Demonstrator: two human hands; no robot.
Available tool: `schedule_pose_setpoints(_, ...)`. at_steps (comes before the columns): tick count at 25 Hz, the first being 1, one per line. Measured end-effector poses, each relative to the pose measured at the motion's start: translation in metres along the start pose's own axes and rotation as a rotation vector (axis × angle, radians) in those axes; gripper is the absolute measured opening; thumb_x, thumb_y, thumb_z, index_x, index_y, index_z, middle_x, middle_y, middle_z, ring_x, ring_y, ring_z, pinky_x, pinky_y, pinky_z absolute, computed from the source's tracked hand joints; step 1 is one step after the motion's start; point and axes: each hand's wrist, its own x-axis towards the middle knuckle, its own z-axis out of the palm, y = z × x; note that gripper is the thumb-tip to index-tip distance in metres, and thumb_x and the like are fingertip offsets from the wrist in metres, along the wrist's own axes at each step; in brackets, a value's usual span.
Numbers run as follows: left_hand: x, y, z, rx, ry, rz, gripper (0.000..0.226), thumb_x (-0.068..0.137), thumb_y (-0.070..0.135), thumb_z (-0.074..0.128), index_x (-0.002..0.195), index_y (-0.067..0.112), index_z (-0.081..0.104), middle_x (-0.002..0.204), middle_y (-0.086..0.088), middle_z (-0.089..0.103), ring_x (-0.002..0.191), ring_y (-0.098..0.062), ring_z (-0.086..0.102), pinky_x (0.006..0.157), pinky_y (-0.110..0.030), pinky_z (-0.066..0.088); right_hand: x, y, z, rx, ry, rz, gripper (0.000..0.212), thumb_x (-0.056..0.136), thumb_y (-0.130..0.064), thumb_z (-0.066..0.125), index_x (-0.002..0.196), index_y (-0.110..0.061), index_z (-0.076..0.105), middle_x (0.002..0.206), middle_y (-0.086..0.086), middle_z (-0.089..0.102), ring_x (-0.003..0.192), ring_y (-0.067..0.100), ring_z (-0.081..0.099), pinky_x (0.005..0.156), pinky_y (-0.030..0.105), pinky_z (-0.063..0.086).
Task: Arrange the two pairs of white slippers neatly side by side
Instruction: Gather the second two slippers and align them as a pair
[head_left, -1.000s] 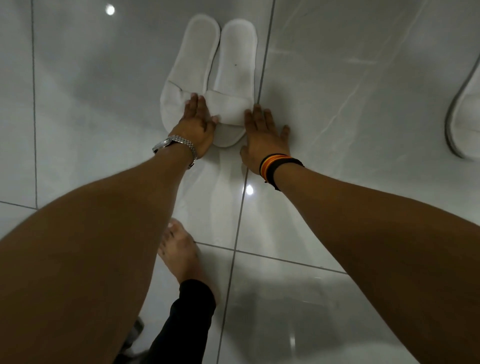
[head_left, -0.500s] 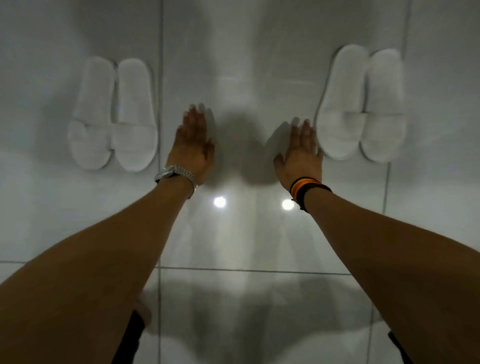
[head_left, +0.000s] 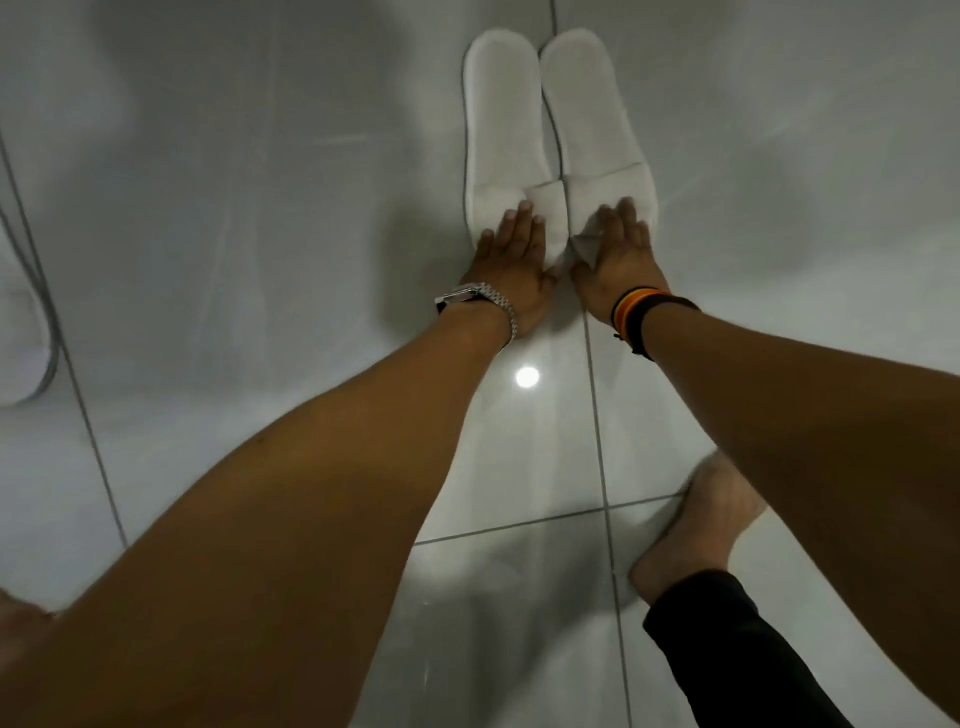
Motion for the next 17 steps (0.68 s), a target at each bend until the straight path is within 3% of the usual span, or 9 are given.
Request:
schedule_pose_setpoints(8, 0.041, 0.082, 0.005, -0.088, -0.105, 0.033, 0.067, 0.106, 0.04, 0.026, 0.159, 0.009, -0.003, 0.166, -0.009, -0.018, 0.154, -0.023, -0.013, 0.126, -0.04, -0.001, 0.028, 0.086, -0.056, -0.073, 0.014, -0.023, 0.085, 0.09, -0.03, 0.067, 0.156, -0.008, 0.018, 0.167, 0.015, 0.004, 0.154, 0.032, 0.009, 0.125, 0.037, 0.014)
schedule_pose_setpoints(17, 0.051, 0.11, 0.007, -0.07, -0.155, 0.056, 0.069, 0.106, 0.04, 0.027, 0.159, 0.009, -0.005, 0.166, -0.009, -0.018, 0.154, -0.023, -0.012, 0.126, -0.039, 0.0, 0.031, 0.122, -0.067, -0.059, 0.034, -0.004, 0.085, 0.088, -0.029, 0.069, 0.154, -0.007, 0.021, 0.167, 0.014, 0.008, 0.152, 0.033, 0.017, 0.123, 0.041, 0.021)
